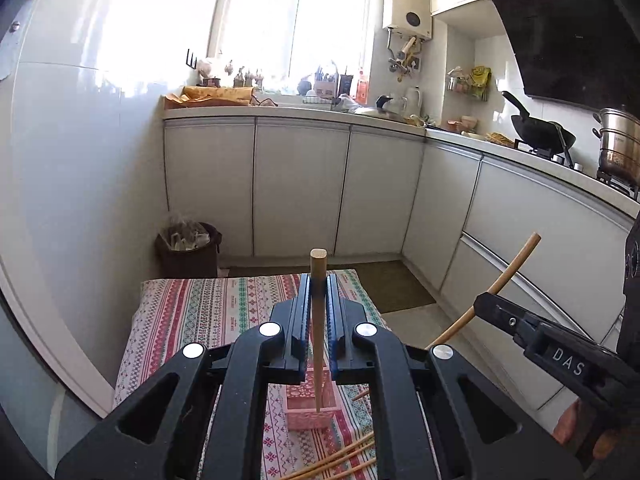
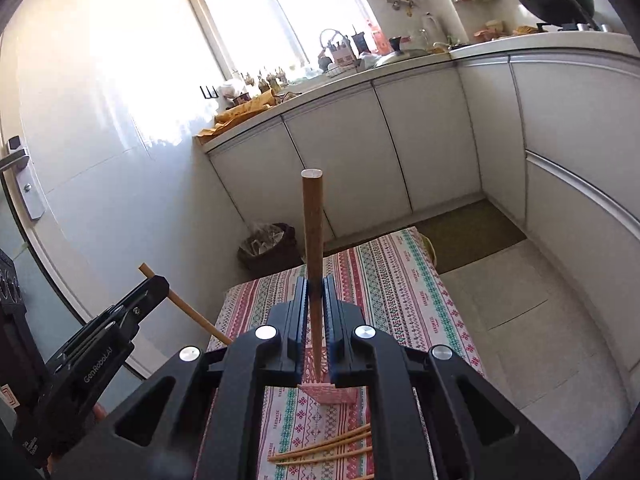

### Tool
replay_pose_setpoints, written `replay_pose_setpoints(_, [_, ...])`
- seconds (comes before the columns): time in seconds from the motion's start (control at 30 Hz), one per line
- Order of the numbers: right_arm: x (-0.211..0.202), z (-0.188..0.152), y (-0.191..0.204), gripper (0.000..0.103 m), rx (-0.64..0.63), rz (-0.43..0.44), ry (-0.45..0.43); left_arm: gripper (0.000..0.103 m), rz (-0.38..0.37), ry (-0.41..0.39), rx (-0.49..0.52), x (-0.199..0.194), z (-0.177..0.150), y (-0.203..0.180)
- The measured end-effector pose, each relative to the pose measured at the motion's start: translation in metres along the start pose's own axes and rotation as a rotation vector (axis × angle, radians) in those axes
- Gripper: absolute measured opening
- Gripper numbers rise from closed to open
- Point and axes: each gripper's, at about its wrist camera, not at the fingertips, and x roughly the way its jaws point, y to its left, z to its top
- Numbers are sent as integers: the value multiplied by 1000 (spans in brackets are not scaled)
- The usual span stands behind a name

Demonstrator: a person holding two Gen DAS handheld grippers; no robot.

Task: Organize utensils
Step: 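Lower the chopstick into the pink cup and open the left gripper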

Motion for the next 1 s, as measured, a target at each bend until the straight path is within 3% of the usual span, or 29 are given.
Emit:
replay_pose_setpoints(0.3, [87,-12,-3,8,-17,10,80,7,7,93,-42,63,-27,23])
replay_pose_setpoints(0.33, [94,-15,-2,12,-13,10,102,8,11,106,-50,67,-30,24])
replay_pose_setpoints(0.37, [102,-17,-2,14,-11,-4,133,17,31,114,-56,70,-32,26])
replay_pose_setpoints(0.4, [107,-18,-2,23,-6,-17,153,29,45,118,-63,69,-34,27])
replay_pose_setpoints(0.5, [104,-18,-6,31,13,-35,137,33,46,121,-87,60,-32,32])
replay_pose_setpoints(0.83, [63,-19,-7,35,-15,-77,80,41,67,105,-72,29,-22,29])
replay_pose_setpoints(1.0, [42,-23,-2,46,-27,-78,60,55,87,111,-59,16,-28,24])
